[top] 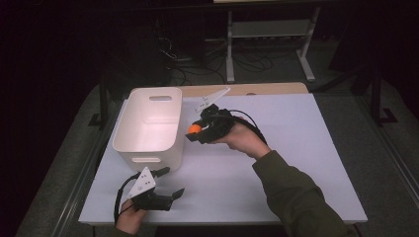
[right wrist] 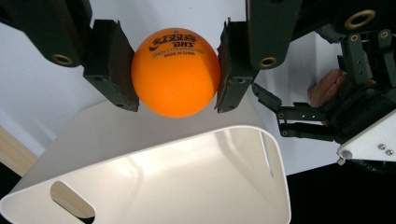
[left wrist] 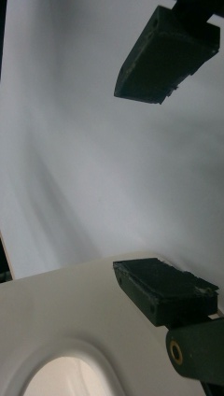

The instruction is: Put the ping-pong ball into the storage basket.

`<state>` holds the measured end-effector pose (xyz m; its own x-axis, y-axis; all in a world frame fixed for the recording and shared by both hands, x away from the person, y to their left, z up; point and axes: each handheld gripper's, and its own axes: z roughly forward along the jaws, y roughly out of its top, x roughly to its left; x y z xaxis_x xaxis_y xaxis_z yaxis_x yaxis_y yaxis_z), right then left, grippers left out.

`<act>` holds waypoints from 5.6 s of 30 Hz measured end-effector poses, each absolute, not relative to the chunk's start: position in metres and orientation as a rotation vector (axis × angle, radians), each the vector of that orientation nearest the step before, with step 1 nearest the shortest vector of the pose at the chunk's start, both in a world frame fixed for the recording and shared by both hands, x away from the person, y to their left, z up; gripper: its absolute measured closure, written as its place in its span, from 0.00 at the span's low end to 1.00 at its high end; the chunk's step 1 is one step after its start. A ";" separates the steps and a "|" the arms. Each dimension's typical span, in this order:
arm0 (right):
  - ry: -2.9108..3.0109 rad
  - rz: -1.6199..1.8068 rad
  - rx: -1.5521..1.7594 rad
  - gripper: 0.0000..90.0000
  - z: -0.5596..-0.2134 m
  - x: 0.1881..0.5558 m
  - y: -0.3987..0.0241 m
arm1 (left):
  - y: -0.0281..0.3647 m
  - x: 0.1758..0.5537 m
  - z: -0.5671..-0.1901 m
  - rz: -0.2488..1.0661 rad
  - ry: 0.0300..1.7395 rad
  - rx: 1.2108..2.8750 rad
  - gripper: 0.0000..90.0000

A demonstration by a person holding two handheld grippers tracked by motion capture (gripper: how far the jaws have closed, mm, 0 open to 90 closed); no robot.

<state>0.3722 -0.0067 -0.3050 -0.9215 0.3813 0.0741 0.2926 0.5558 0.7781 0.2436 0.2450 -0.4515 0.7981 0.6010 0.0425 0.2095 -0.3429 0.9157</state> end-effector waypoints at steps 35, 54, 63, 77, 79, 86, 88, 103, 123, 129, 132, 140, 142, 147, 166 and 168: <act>2.671 1.343 0.549 0.55 -0.282 0.388 0.022 | 0.245 0.243 -0.451 0.460 0.611 1.912 0.16; 2.688 1.351 0.512 0.55 -0.276 0.395 0.050 | 0.245 0.243 -0.451 0.457 0.610 1.916 0.16; 2.699 1.344 0.510 0.55 -0.275 0.398 0.065 | 0.245 0.244 -0.451 0.455 0.611 1.915 0.16; 2.724 1.321 0.494 0.55 -0.280 0.403 0.090 | 0.245 0.244 -0.451 0.456 0.609 1.917 0.16; 2.730 1.320 0.498 0.55 -0.280 0.403 0.094 | 0.245 0.244 -0.451 0.456 0.606 1.917 0.16; 2.745 1.314 0.482 0.55 -0.285 0.404 0.106 | 0.245 0.244 -0.451 0.459 0.604 1.916 0.16; 2.748 1.311 0.480 0.55 -0.287 0.405 0.109 | 0.246 0.244 -0.451 0.460 0.604 1.917 0.16; 2.784 1.209 0.477 0.55 -0.308 0.410 0.128 | 0.246 0.243 -0.451 0.459 0.605 1.911 0.16; 2.760 1.182 0.532 0.38 -0.305 0.410 0.121 | 0.246 0.243 -0.451 0.461 0.604 1.908 0.16; 2.733 1.215 0.567 0.35 -0.298 0.413 0.103 | 0.246 0.244 -0.451 0.455 0.607 1.913 0.16; 2.716 1.238 0.586 0.33 -0.294 0.414 0.093 | 0.246 0.243 -0.451 0.454 0.611 1.904 0.16; 2.672 1.274 0.625 0.30 -0.289 0.414 0.066 | 0.246 0.244 -0.451 0.453 0.613 1.907 0.16; 2.660 1.282 0.630 0.30 -0.288 0.413 0.060 | 0.246 0.244 -0.451 0.454 0.613 1.905 0.16; 2.643 1.296 0.645 0.29 -0.288 0.411 0.044 | 0.246 0.244 -0.451 0.453 0.614 1.908 0.16; 2.582 1.308 0.757 0.16 -0.306 0.402 -0.001 | 0.245 0.244 -0.452 0.451 0.617 1.909 0.16; 2.575 1.303 0.760 0.15 -0.308 0.401 -0.005 | 0.246 0.244 -0.452 0.451 0.617 1.911 0.16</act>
